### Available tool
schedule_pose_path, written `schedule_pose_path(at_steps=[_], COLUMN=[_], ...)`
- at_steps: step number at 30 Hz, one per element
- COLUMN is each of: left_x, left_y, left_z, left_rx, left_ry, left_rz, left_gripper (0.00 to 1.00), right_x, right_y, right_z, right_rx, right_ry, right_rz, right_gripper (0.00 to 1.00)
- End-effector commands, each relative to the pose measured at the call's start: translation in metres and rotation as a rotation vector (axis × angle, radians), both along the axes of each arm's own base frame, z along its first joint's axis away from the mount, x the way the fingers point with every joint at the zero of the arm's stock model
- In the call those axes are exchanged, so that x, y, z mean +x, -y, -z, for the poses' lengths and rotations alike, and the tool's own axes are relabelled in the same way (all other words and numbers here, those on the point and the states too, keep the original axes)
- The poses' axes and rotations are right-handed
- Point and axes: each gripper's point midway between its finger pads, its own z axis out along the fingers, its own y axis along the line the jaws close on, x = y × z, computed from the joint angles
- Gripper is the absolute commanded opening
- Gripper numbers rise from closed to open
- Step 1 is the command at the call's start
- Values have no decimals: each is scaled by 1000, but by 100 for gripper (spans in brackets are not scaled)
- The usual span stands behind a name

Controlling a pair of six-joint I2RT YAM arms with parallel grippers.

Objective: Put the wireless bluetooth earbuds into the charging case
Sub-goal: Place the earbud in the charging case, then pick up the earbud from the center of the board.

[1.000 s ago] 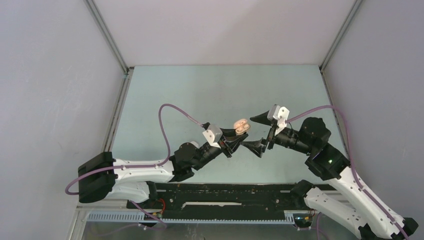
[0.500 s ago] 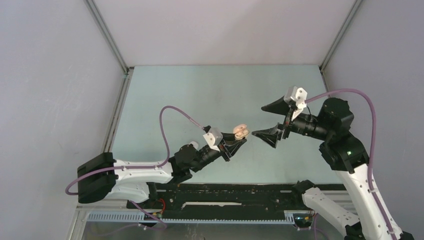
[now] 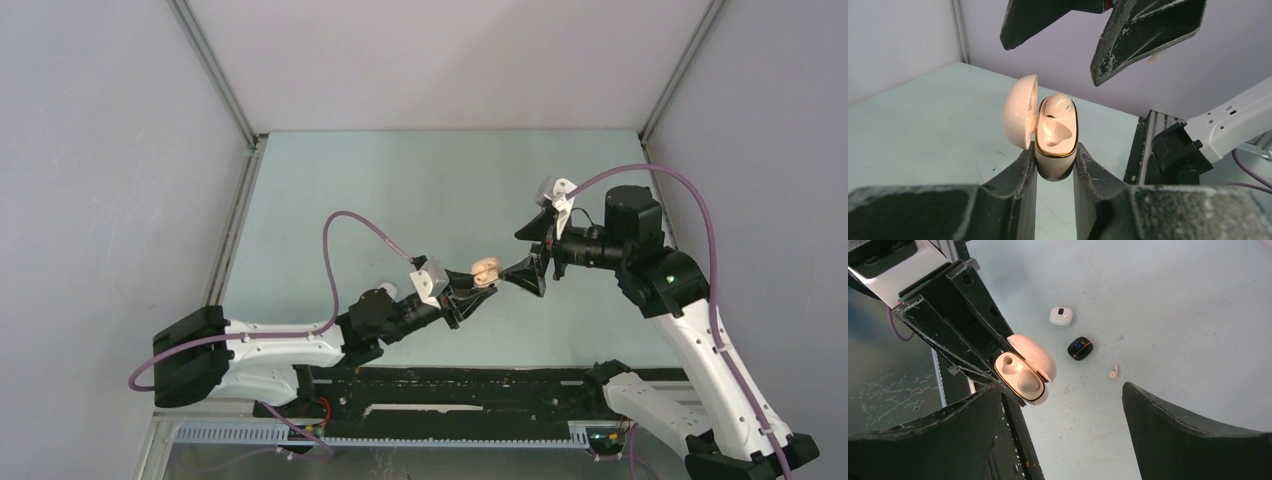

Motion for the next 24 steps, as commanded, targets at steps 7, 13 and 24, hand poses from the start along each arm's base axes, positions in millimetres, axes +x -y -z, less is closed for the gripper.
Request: schedule_pose_path(at_steps=[7,13,24], left_x=[-7,4,23], left_y=[0,-12,-53], left_z=[-23,-19,12], left_rx=[-47,-55,-2], left_ry=[53,20,-95], left_rz=[31,-50,-227], left_gripper=[0,0,0], right_x=[3,20,105], right_y=[-1,7,38], right_z=[10,1,115], right_rx=[-16,36,-216], right_ry=[-10,-62,-322], right_rz=[1,69,165], right_gripper=[92,96,45])
